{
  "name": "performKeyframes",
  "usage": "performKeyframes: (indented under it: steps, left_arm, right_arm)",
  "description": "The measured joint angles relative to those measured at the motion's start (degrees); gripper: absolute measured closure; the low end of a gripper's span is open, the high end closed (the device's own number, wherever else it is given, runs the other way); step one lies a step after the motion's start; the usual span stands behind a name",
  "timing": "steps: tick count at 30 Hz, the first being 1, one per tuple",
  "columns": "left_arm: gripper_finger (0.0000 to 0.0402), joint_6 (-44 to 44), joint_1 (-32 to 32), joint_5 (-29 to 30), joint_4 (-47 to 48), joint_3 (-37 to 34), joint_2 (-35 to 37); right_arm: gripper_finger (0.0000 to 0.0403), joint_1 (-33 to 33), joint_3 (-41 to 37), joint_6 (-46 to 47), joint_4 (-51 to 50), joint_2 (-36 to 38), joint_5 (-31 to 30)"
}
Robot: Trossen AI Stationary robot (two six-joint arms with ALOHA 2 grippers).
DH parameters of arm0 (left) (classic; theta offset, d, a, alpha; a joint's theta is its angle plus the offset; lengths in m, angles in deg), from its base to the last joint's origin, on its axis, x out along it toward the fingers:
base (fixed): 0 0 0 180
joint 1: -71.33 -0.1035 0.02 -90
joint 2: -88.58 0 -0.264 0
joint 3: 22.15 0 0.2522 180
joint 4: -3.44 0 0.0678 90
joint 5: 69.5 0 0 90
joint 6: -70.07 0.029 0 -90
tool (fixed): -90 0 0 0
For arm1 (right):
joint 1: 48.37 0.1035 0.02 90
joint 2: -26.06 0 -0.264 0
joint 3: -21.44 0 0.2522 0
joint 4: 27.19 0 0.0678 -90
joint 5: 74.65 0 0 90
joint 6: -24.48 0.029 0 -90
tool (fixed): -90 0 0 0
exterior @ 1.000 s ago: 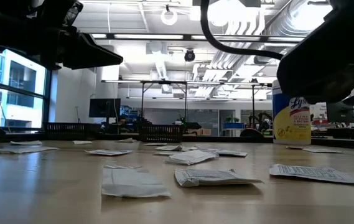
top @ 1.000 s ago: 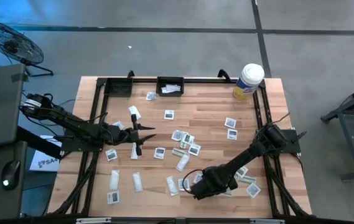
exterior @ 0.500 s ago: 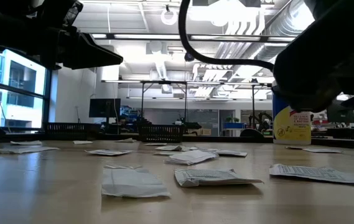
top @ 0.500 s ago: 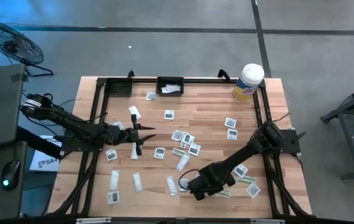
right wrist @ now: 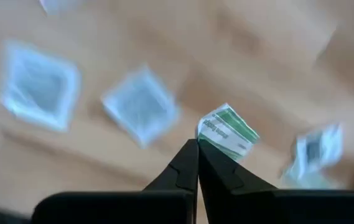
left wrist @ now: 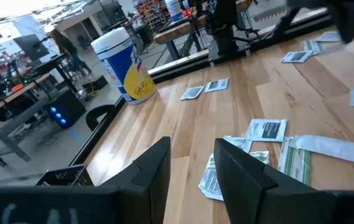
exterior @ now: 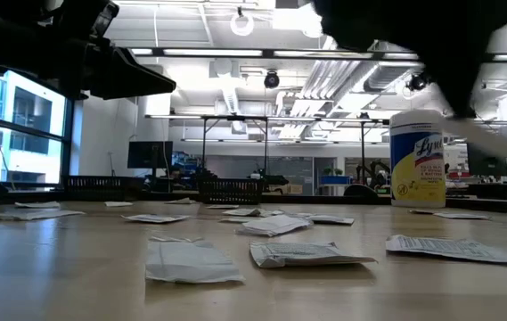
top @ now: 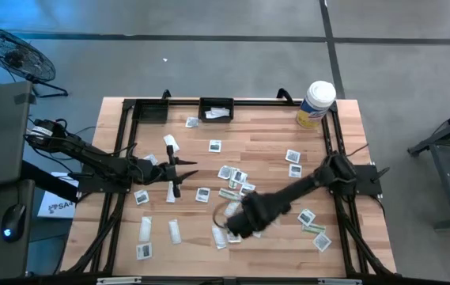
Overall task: Pick & Place First Aid Supplies
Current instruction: Put the green bandage pack into the right black bin
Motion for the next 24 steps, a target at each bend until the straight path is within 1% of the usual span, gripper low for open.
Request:
performKeyframes:
  steps: [3,6,8,10,12,14,19,21,24]
  left_arm:
    - [0.028,-1.4,0.0,0.5,1.0,0.9,1.9]
    - [0.028,-2.6,0.0,0.5,7.0,2.0,4.1]
    - [0.028,-4.1,0.0,0.3,11.9,2.5,5.5]
    - [0.028,-5.4,0.0,-0.6,13.7,3.0,6.7]
    - [0.028,-6.2,0.0,-1.0,15.1,3.0,7.4]
    - [0.028,-7.6,0.0,-2.1,15.4,3.0,7.5]
    - [0.028,-8.4,0.0,-2.3,15.5,3.0,7.5]
    - [0.028,-8.4,0.0,-2.3,15.6,3.0,7.5]
    - [0.028,-8.4,0.0,-2.3,15.7,3.0,7.5]
  right_arm:
    - [0.0399,-4.0,3.4,-6.4,-1.1,0.1,-7.4]
    - [0.0402,-8.7,5.8,-14.0,1.5,0.2,-15.6]
    - [0.0401,-12.4,6.7,-20.3,4.8,0.2,-21.1]
    - [0.0402,-16.3,7.2,-27.9,9.3,0.2,-26.5]
    - [0.0402,-20.6,7.0,-35.2,15.1,0.2,-29.4]
    - [0.0401,-25.4,6.9,-41.0,21.7,0.2,-28.5]
    - [0.0402,-36.1,6.9,-53.6,39.3,-0.3,-22.3]
    - [0.0402,-39.3,6.9,-56.9,43.8,-0.5,-20.4]
    - [0.0402,-43.3,6.9,-60.4,45.4,-0.5,-16.9]
